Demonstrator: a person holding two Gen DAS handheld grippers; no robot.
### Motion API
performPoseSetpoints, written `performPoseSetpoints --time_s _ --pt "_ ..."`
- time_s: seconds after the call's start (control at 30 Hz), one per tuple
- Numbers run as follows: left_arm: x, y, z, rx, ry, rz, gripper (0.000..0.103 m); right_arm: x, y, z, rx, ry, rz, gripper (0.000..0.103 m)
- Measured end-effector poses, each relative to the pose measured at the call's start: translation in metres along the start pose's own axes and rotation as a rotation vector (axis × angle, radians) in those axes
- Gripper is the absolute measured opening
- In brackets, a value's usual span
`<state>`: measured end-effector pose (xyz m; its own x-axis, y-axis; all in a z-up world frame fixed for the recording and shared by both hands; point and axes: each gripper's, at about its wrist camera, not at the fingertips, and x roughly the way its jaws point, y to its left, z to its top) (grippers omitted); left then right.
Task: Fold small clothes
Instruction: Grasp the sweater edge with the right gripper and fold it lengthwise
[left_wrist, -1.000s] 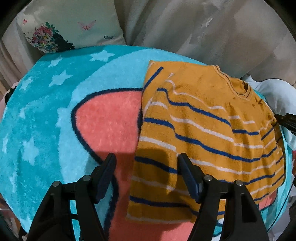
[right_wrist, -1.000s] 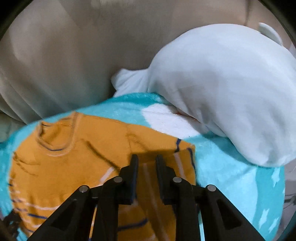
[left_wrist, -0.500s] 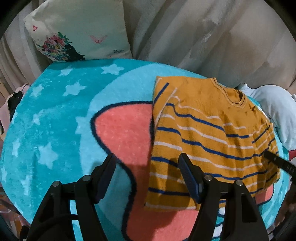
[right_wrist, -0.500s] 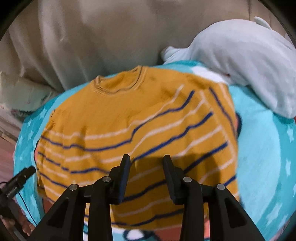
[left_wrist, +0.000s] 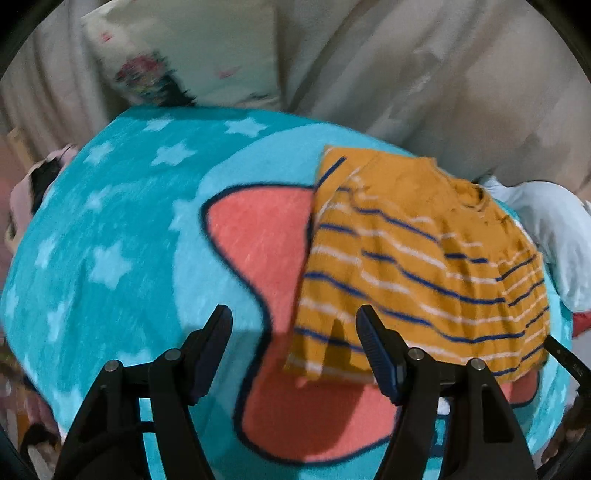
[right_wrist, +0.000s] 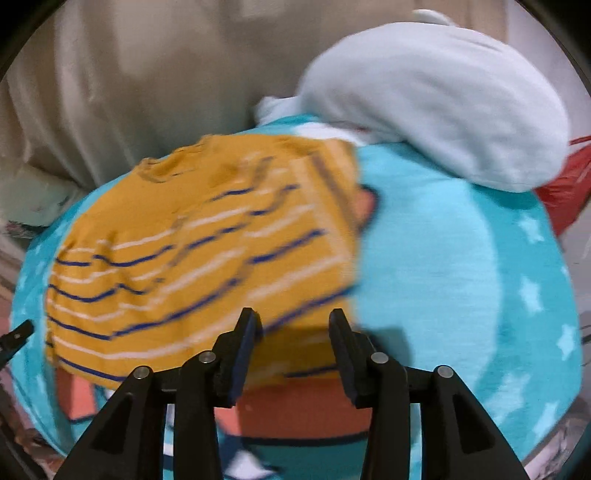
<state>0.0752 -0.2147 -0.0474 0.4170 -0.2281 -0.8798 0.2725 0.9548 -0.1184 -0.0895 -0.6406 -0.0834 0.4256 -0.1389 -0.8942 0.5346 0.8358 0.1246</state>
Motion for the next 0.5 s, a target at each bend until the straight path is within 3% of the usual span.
performPoseSetpoints --time_s 0.13,0.27,0.37,0.43,0.5 --pt "-0.020 -0.001 -0.017 -0.082 -0.017 -0.014 0.069 0.004 -0.025 -0.002 0.032 0.003 0.021 0.051" --pt "-0.036 -0.016 -0.037 -0.088 -0.026 -0.013 0.069 0.023 -0.034 0.003 0.045 0.045 0.155 0.052" --pt "-0.046 -0.022 -0.051 -0.101 -0.030 -0.010 0.069 0.039 -0.041 0.005 0.105 0.101 0.310 0.009" --pt "-0.053 -0.021 -0.058 -0.108 -0.046 0.004 0.069 0.030 -0.057 0.004 0.160 0.099 0.349 0.006" --pt "-0.058 -0.017 -0.065 -0.125 -0.050 0.024 0.069 0.019 -0.076 0.003 0.165 0.068 0.294 0.004"
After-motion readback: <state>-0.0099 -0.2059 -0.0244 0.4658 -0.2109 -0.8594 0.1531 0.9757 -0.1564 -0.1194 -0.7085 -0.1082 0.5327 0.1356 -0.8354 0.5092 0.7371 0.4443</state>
